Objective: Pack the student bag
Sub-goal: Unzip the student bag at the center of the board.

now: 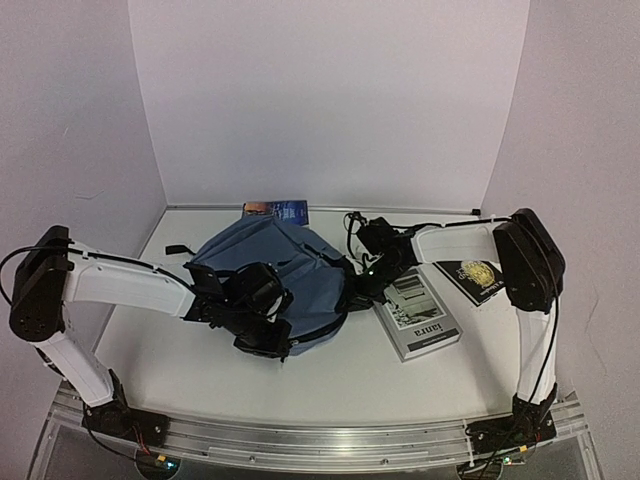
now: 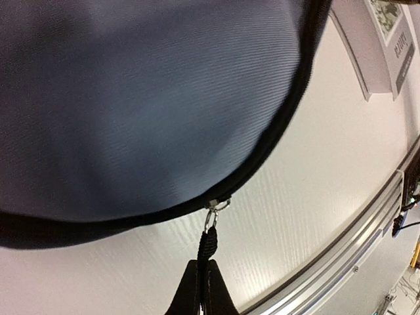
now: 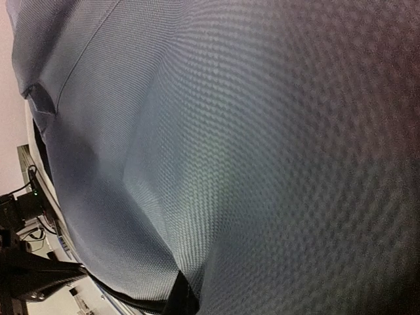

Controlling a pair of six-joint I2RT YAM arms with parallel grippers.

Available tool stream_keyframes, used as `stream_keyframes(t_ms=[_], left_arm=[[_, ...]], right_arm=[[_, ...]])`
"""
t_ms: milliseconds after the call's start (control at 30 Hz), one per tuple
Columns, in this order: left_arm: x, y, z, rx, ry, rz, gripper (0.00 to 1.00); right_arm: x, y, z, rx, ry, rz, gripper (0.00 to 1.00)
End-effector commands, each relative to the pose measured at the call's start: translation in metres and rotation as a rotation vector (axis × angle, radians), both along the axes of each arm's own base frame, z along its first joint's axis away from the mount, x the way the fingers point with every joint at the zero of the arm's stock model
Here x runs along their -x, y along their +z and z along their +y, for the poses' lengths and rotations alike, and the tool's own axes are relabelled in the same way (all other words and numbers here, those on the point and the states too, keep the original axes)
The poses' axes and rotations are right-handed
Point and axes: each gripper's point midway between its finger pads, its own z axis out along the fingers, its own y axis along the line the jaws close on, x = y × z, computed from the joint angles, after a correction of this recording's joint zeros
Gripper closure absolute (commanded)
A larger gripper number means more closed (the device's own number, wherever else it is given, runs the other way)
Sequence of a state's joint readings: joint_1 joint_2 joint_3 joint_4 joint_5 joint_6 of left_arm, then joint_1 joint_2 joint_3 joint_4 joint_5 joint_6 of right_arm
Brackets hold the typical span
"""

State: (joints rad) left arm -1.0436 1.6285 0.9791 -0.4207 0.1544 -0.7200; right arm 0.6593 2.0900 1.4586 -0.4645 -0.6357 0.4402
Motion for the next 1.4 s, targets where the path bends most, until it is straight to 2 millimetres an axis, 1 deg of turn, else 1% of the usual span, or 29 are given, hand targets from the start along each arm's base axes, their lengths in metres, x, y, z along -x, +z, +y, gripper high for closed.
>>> stream_keyframes(t_ms=[0, 100, 200, 267, 433, 633, 767, 900, 1033, 1067, 1100, 1167, 1200, 1233, 1300, 1367], left_arm=[[-0.006, 0.002, 0.046, -0.118, 0.158, -0.007, 1.00], [-0.018, -0.005, 0.080, -0.197, 0.278, 0.008, 1.00], [-0.030, -0.008, 0.105, -0.221, 0.366, 0.020, 1.00], [-0.036, -0.007, 0.119, -0.233, 0.405, 0.012, 1.00], [-0.056, -0.002, 0.155, -0.310, 0.495, -0.034, 1.00], [-0.070, 0.002, 0.195, -0.335, 0.611, -0.059, 1.00], [-0.077, 0.003, 0.207, -0.337, 0.651, -0.078, 1.00], [-0.083, -0.005, 0.201, -0.342, 0.624, -0.075, 1.00], [-0.083, -0.013, 0.203, -0.353, 0.627, -0.055, 1.00], [-0.083, -0.012, 0.201, -0.335, 0.625, -0.050, 0.98], [-0.082, -0.010, 0.195, -0.298, 0.611, -0.043, 0.92], [-0.083, 0.000, 0.175, -0.187, 0.563, -0.038, 0.69], [-0.086, 0.008, 0.168, -0.139, 0.549, -0.047, 0.58], [-0.090, 0.019, 0.163, -0.108, 0.541, -0.069, 0.51], [-0.098, 0.040, 0.162, -0.091, 0.538, -0.115, 0.38], [-0.109, 0.061, 0.165, -0.100, 0.542, -0.185, 0.22]], right_arm=[[-0.013, 0.010, -0.029, 0.129, 0.010, -0.139, 1.00], [-0.011, 0.007, -0.040, 0.188, 0.041, -0.172, 1.00], [-0.008, 0.002, -0.049, 0.224, 0.065, -0.189, 1.00], [-0.005, -0.001, -0.053, 0.238, 0.076, -0.188, 1.00], [-0.005, -0.006, -0.058, 0.268, 0.095, -0.202, 1.00], [-0.004, -0.011, -0.064, 0.288, 0.108, -0.201, 1.00], [-0.001, -0.010, -0.064, 0.272, 0.123, -0.191, 1.00], [0.001, -0.009, -0.062, 0.260, 0.133, -0.186, 1.00], [0.003, -0.007, -0.063, 0.260, 0.148, -0.192, 1.00], [0.003, -0.006, -0.063, 0.258, 0.152, -0.193, 1.00], [0.004, -0.006, -0.062, 0.251, 0.156, -0.191, 1.00], [0.007, -0.004, -0.058, 0.224, 0.166, -0.179, 1.00], [0.009, -0.003, -0.055, 0.208, 0.173, -0.172, 1.00], [0.010, -0.002, -0.052, 0.193, 0.177, -0.162, 1.00], [0.012, -0.001, -0.049, 0.171, 0.185, -0.153, 1.00], [0.012, 0.000, -0.047, 0.161, 0.194, -0.152, 1.00]])
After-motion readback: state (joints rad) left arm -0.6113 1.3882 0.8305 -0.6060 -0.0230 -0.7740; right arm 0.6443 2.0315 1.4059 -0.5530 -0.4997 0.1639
